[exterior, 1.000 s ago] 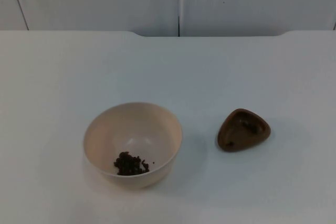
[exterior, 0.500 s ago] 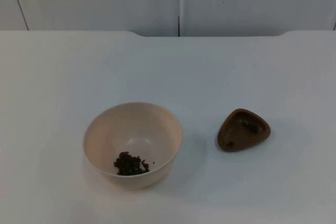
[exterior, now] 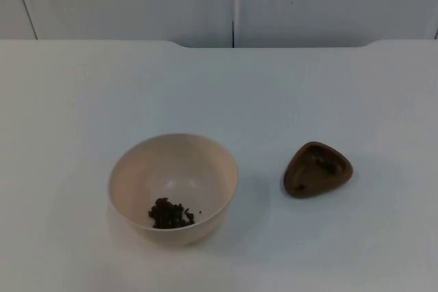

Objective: Pick up the bowl with the left hand and pour the coffee beans from the cup into the bowl with the right hand.

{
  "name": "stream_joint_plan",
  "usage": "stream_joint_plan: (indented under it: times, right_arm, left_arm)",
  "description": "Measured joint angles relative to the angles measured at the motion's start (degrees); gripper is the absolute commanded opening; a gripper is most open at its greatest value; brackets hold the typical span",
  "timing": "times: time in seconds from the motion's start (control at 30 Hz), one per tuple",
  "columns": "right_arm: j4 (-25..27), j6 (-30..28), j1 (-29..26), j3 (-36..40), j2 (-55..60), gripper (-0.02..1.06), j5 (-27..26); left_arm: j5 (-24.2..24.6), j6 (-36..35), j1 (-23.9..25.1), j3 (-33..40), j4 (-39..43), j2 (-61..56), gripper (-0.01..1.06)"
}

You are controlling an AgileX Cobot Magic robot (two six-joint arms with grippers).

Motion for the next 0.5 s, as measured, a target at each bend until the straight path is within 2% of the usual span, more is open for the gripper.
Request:
stream_joint_plan:
  times: [0.5]
  right_arm:
    - [0.13,0.18,-17.85,0.00,0.00,1.05,0.03]
  left_arm:
    - [0.00,0.00,0.00,0.00,0.00,0.00,1.05]
